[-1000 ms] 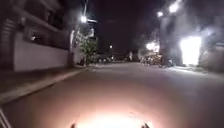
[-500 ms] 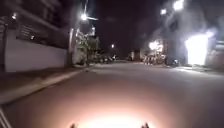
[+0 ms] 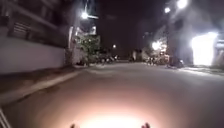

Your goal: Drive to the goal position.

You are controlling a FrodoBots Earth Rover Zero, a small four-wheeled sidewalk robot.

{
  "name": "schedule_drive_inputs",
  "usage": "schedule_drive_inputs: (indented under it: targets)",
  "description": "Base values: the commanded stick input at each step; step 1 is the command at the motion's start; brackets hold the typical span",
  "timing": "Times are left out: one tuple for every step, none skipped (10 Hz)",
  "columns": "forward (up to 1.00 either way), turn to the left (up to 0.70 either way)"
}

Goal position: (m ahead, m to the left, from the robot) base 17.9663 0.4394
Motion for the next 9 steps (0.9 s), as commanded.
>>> schedule_drive_inputs:
  targets:
    - [1.0,0.0]
    - [1.0,0.0]
    - [1.0,0.0]
    - [1.0,0.0]
    - [1.0,0.0]
    - [1.0,0.0]
    - [1.0,0.0]
    - [1.0,0.0]
    - [1.0,0.0]
